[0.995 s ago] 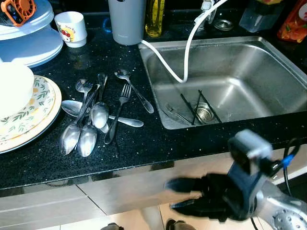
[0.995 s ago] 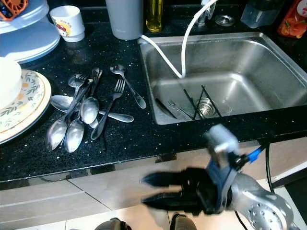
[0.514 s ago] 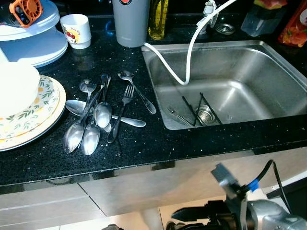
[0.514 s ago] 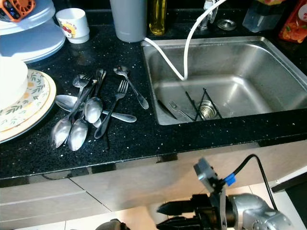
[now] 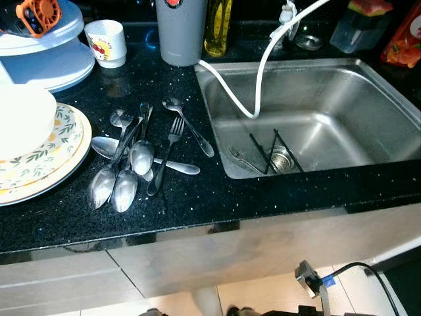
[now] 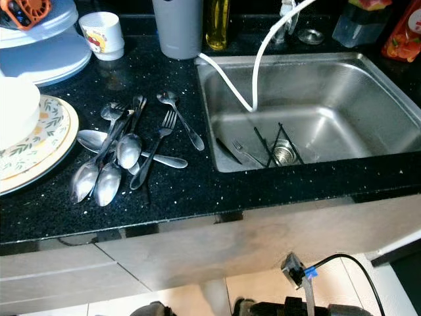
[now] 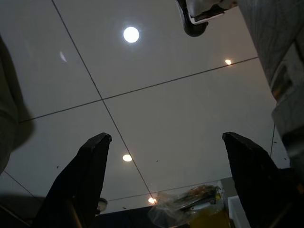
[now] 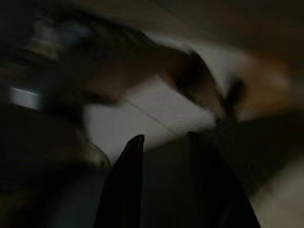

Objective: Kitchen organization

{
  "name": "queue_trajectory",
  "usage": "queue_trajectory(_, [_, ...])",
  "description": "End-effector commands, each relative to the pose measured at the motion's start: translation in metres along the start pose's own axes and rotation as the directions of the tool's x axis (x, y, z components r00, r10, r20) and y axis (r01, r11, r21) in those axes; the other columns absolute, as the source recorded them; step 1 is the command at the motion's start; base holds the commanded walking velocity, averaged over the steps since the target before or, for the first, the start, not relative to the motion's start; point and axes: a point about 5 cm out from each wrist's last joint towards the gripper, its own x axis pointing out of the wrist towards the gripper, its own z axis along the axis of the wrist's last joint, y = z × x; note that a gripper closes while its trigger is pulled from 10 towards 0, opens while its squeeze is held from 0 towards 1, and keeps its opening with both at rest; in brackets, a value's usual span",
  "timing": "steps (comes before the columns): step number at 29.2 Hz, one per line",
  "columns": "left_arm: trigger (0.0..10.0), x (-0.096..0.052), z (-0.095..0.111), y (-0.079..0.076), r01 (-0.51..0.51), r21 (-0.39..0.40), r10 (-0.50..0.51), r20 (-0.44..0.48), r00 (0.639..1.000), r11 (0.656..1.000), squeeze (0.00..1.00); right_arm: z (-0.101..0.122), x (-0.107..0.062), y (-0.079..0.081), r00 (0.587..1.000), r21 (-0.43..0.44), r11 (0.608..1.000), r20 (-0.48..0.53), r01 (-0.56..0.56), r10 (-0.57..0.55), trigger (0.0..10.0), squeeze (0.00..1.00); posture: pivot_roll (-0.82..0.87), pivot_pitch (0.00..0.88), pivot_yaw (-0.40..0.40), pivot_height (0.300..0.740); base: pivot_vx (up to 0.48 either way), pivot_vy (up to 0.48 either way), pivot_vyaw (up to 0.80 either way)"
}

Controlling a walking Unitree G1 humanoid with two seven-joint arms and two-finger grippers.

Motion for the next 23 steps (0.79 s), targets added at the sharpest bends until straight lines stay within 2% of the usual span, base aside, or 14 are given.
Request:
queue_trajectory(1, [10.0, 0.000, 0.021, 0.000, -0.007, -0.009, 0.008, 0.092, 0.996, 1.000, 0.00, -0.020, -0.003, -0.008, 0.995, 0.038, 0.995, -0.050, 0.090, -0.089, 10.0, 0.00, -0.01, 0.133, -0.011, 0.740, 0.000, 0.000, 0.00])
queue_trajectory(4, [10.0, 0.000, 0.021, 0.000, -0.007, -0.009, 0.008, 0.091, 0.996, 1.000, 0.00, -0.025, -0.003, -0.013, 0.990, 0.064, 0.989, -0.053, 0.137, -0.134, 10.0, 0.00, 0.00, 0.133, -0.010, 0.740, 0.000, 0.000, 0.00])
queue_trajectory(6, [10.0, 0.000, 0.021, 0.000, -0.007, -0.009, 0.008, 0.092, 0.996, 1.000, 0.00, -0.033, -0.001, -0.021, 0.972, 0.128, 0.963, -0.038, 0.237, -0.234, 10.0, 0.00, 0.00, 0.132, -0.010, 0.740, 0.000, 0.000, 0.00])
queue_trajectory(8, [10.0, 0.000, 0.021, -0.001, -0.006, -0.010, 0.007, 0.093, 0.996, 1.000, 0.00, -0.038, -0.001, -0.028, 0.945, 0.160, 0.931, -0.051, 0.327, -0.323, 10.0, 0.00, -0.01, 0.130, -0.009, 0.740, 0.000, 0.000, 0.00])
queue_trajectory(13, [10.0, 0.000, 0.022, -0.003, -0.003, -0.007, 0.004, 0.093, 0.996, 1.000, 0.00, -0.047, 0.002, -0.039, 0.868, 0.156, 0.854, -0.106, 0.496, -0.485, 10.0, 0.00, -0.02, 0.131, -0.013, 0.740, 0.000, 0.000, 0.00])
queue_trajectory(15, [10.0, 0.001, 0.022, -0.004, -0.002, -0.006, 0.002, 0.095, 0.995, 1.000, 0.00, -0.047, 0.000, -0.045, 0.806, 0.176, 0.787, -0.106, 0.592, -0.582, 10.0, 0.00, -0.02, 0.133, -0.013, 0.740, 0.000, 0.000, 0.00])
queue_trajectory(16, [10.0, 0.001, 0.022, -0.004, -0.002, -0.006, 0.002, 0.095, 0.995, 1.000, 0.00, -0.047, 0.000, -0.045, 0.806, 0.176, 0.787, -0.106, 0.592, -0.582, 10.0, 0.00, -0.02, 0.133, -0.013, 0.740, 0.000, 0.000, 0.00])
queue_trajectory(17, [10.0, 0.001, 0.023, -0.004, -0.002, -0.006, 0.003, 0.097, 0.995, 1.000, 0.00, -0.046, -0.002, -0.049, 0.762, 0.192, 0.740, -0.102, 0.645, -0.639, 10.0, 0.00, -0.02, 0.133, -0.013, 0.740, 0.000, 0.000, 0.00])
queue_trajectory(18, [10.0, 0.001, 0.024, -0.005, -0.004, -0.008, 0.005, 0.106, 0.994, 1.000, 0.00, -0.044, -0.007, -0.055, 0.669, 0.261, 0.631, -0.085, 0.730, -0.739, 10.0, 0.00, -0.02, 0.136, -0.013, 0.740, 0.000, 0.000, 0.00])
queue_trajectory(21, [10.0, 0.001, 0.027, -0.006, -0.002, -0.016, 0.004, 0.128, 0.992, 1.000, 0.00, -0.041, -0.009, -0.060, 0.574, 0.339, 0.522, -0.070, 0.783, -0.816, 10.0, 0.00, -0.02, 0.134, -0.015, 0.740, 0.000, 0.000, 0.00])
queue_trajectory(22, [10.0, 0.001, 0.027, -0.006, -0.002, -0.016, 0.004, 0.128, 0.992, 1.000, 0.00, -0.041, -0.009, -0.060, 0.574, 0.339, 0.522, -0.070, 0.783, -0.816, 10.0, 0.00, -0.02, 0.134, -0.015, 0.740, 0.000, 0.000, 0.00])
queue_trajectory(23, [10.0, 0.001, 0.029, -0.006, -0.001, -0.016, 0.003, 0.140, 0.990, 1.000, 0.00, -0.040, -0.010, -0.061, 0.535, 0.359, 0.481, -0.065, 0.800, -0.842, 10.0, 0.00, -0.02, 0.133, -0.015, 0.740, 0.000, 0.000, 0.00])
